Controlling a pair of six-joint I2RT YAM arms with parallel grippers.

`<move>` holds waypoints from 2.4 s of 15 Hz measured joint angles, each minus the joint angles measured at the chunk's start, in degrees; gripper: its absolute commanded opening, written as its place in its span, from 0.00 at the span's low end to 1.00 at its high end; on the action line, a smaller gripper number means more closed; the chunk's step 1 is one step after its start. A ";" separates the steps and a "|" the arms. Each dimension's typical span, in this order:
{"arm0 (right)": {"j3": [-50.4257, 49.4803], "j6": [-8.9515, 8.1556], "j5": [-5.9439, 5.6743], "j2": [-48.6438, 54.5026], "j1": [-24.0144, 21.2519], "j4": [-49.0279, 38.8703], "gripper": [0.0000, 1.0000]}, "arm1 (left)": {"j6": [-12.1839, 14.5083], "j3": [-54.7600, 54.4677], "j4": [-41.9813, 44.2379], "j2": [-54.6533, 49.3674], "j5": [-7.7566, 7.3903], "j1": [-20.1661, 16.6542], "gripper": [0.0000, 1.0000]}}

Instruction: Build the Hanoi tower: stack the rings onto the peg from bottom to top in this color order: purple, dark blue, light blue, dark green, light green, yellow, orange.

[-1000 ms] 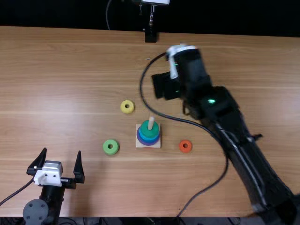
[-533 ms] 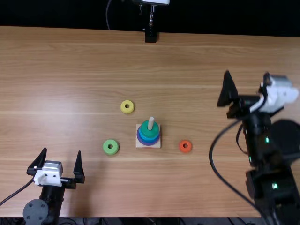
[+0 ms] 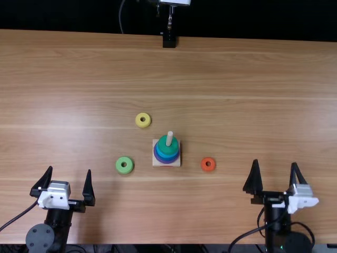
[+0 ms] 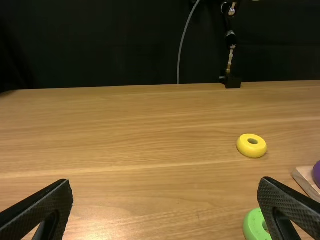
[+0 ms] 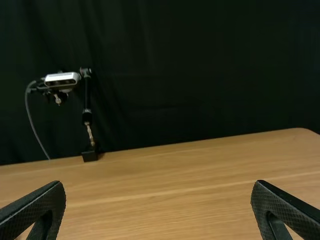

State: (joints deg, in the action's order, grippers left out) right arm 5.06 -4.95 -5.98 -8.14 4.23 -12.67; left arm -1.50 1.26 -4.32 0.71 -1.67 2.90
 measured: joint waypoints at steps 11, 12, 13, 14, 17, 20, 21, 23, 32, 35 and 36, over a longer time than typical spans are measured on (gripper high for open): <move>-3.80 0.02 -0.02 7.41 0.00 15.41 1.00 | -0.02 0.00 -0.02 0.00 0.02 -0.02 1.00; -3.80 0.02 0.00 7.41 0.00 15.41 1.00 | 0.00 0.00 -0.04 0.00 0.00 0.00 1.00; -3.80 0.00 -0.02 7.41 0.00 15.39 1.00 | -0.02 0.00 0.00 0.02 0.00 0.00 1.00; -3.80 0.00 0.00 7.41 0.00 15.39 1.00 | 0.00 0.00 0.00 0.00 0.00 0.00 1.00; -3.80 0.02 -0.04 7.41 0.00 15.39 1.00 | 0.00 -0.02 0.00 0.00 0.02 0.00 1.00; -3.80 0.00 -0.02 7.41 0.00 15.34 1.00 | -0.02 0.00 -0.02 0.00 0.00 0.00 1.00; -3.80 -0.02 -0.02 7.41 0.00 15.39 1.00 | -0.02 0.00 0.00 0.00 0.02 0.00 1.00; -3.80 0.02 -0.02 7.41 0.00 15.34 1.00 | -0.02 -0.02 0.00 0.00 0.00 -0.02 1.00; -3.80 0.00 -0.02 7.41 0.00 15.30 1.00 | 0.02 10.03 0.09 10.16 -0.31 0.00 1.00; -3.80 0.02 0.00 7.41 0.00 15.32 1.00 | -0.02 25.44 -1.79 22.71 -0.31 0.55 1.00; -3.80 0.00 -0.02 7.41 0.00 15.34 1.00 | 0.00 28.50 -3.08 24.98 -0.31 0.92 1.00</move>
State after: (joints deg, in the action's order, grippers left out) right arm 1.26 -4.95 -6.00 -0.73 4.23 2.68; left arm -1.50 29.76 -7.40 25.69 -1.98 3.81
